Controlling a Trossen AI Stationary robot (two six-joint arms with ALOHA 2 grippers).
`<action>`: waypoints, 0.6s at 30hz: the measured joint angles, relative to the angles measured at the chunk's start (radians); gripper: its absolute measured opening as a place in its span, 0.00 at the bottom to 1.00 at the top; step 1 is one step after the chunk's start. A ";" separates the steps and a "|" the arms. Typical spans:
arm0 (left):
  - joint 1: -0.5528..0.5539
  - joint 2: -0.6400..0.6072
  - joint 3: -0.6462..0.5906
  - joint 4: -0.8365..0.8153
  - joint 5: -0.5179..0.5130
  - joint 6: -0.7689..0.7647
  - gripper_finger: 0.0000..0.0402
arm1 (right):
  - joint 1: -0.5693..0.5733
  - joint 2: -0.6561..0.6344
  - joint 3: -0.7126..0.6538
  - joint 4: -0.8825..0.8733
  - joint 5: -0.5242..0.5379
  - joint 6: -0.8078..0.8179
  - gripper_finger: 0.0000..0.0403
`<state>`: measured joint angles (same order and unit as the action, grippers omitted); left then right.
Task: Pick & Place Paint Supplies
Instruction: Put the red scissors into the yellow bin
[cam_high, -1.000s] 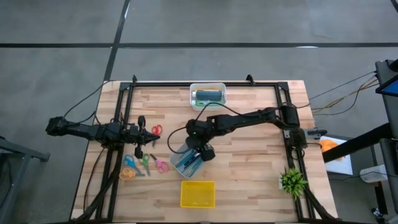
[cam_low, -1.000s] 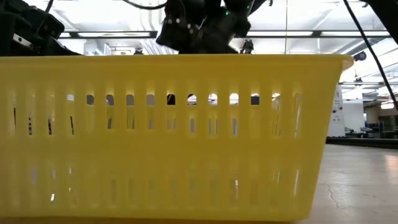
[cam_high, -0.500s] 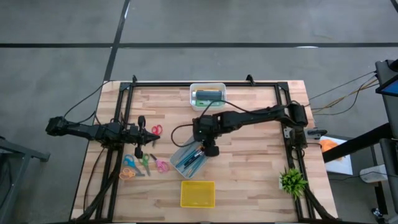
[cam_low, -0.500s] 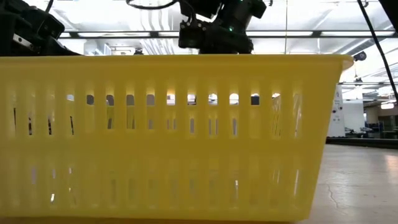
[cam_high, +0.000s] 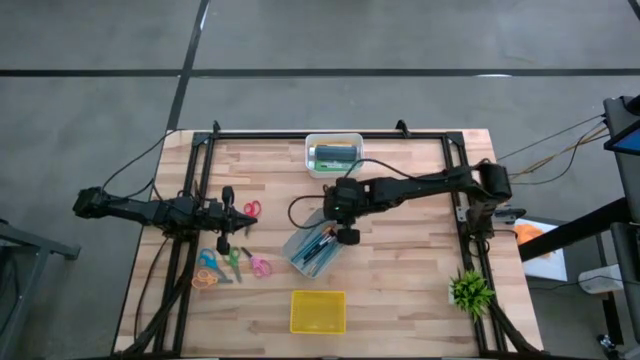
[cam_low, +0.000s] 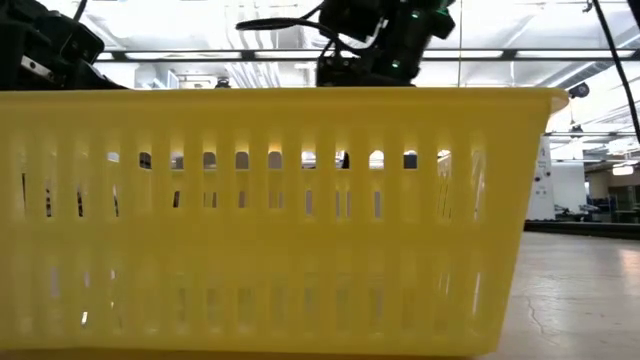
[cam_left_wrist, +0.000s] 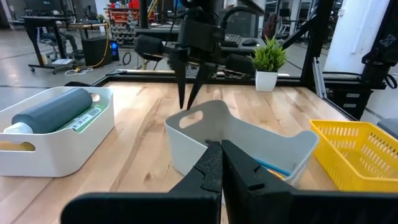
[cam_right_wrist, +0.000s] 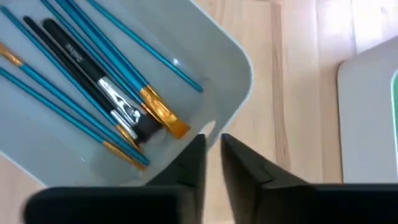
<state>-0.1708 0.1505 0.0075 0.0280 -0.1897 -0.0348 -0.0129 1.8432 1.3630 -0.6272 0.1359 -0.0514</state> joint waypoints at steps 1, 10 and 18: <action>0.000 0.001 0.000 0.000 0.000 0.000 0.00 | -0.002 -0.020 -0.028 0.028 -0.001 0.000 0.06; 0.000 0.004 0.000 0.000 0.000 0.000 0.00 | -0.019 -0.245 -0.317 0.298 0.002 0.057 0.04; 0.000 0.004 0.000 0.000 0.000 0.000 0.00 | -0.018 -0.452 -0.636 0.625 0.006 0.078 0.04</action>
<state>-0.1707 0.1547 0.0076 0.0284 -0.1898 -0.0345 -0.0311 1.3909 0.7275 -0.0026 0.1421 0.0265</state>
